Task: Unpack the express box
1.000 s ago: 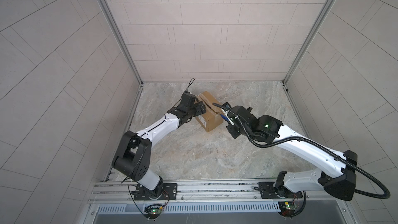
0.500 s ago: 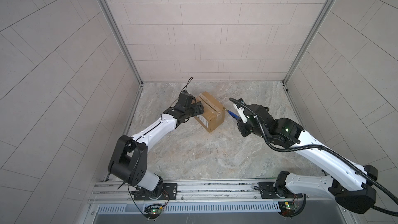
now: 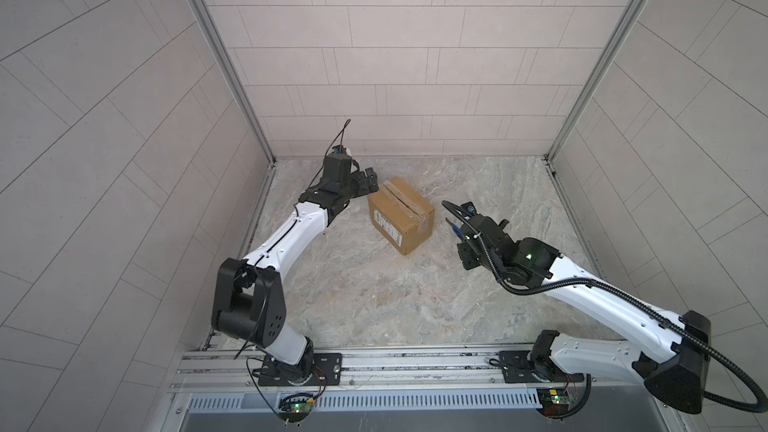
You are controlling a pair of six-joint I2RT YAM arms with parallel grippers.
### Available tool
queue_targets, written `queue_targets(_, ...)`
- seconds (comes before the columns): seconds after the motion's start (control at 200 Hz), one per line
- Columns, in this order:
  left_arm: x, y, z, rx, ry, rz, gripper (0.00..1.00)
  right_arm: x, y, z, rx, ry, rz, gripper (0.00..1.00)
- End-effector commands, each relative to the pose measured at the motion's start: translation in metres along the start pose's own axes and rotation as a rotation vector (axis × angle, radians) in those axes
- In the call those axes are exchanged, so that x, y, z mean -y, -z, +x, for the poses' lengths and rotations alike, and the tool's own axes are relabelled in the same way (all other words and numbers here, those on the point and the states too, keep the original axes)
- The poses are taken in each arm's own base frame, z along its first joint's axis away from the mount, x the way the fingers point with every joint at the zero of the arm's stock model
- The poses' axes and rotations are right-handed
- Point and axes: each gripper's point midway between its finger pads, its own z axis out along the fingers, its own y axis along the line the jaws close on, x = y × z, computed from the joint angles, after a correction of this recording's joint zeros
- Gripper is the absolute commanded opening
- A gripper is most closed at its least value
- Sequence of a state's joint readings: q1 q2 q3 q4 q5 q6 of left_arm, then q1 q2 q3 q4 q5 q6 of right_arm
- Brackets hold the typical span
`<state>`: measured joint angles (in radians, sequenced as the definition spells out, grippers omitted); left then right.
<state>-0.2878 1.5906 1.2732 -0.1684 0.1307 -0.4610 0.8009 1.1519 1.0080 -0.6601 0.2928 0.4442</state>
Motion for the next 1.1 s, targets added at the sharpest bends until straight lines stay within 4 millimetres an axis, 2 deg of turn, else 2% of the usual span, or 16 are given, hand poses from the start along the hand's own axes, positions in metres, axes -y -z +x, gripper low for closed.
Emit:
queue_targets(0.0, 0.006, -0.021, 0.009, -0.052, -0.047, 0.044, 0.96, -0.013, -0.004, -0.021, 0.089, -0.108, -0.037, 0.0)
queue_targets(0.095, 0.005, -0.029, 0.021, -0.075, -0.025, 0.06, 0.96, -0.02, -0.01, -0.027, 0.107, -0.114, -0.05, 0.0)
queue_targets(0.31, 0.005, -0.026, 0.043, -0.089, 0.02, 0.116, 0.97, -0.036, -0.027, -0.048, 0.139, -0.115, -0.084, 0.0)
queue_targets(0.521, 0.001, -0.015, 0.063, -0.1, 0.074, 0.138, 0.97, -0.042, -0.052, -0.066, 0.157, -0.112, -0.072, 0.0)
queue_targets(0.636, 0.001, -0.006, 0.069, -0.088, 0.103, 0.163, 0.97, -0.041, -0.066, -0.083, 0.173, -0.115, -0.067, 0.0)
queue_targets(0.761, 0.007, 0.007, 0.076, -0.084, 0.117, 0.196, 0.98, -0.031, -0.084, -0.099, 0.175, -0.117, -0.034, 0.0)
queue_targets(0.876, 0.0, 0.021, 0.075, -0.059, 0.112, 0.16, 0.99, -0.011, -0.092, -0.109, 0.18, -0.143, -0.001, 0.0)
queue_targets(0.971, -0.007, 0.03, 0.067, -0.037, 0.096, 0.113, 1.0, 0.006, -0.085, -0.109, 0.189, -0.157, 0.023, 0.0)
queue_targets(1.096, -0.015, 0.031, 0.053, -0.008, 0.089, 0.075, 1.0, 0.023, -0.062, -0.092, 0.188, -0.164, 0.05, 0.0)
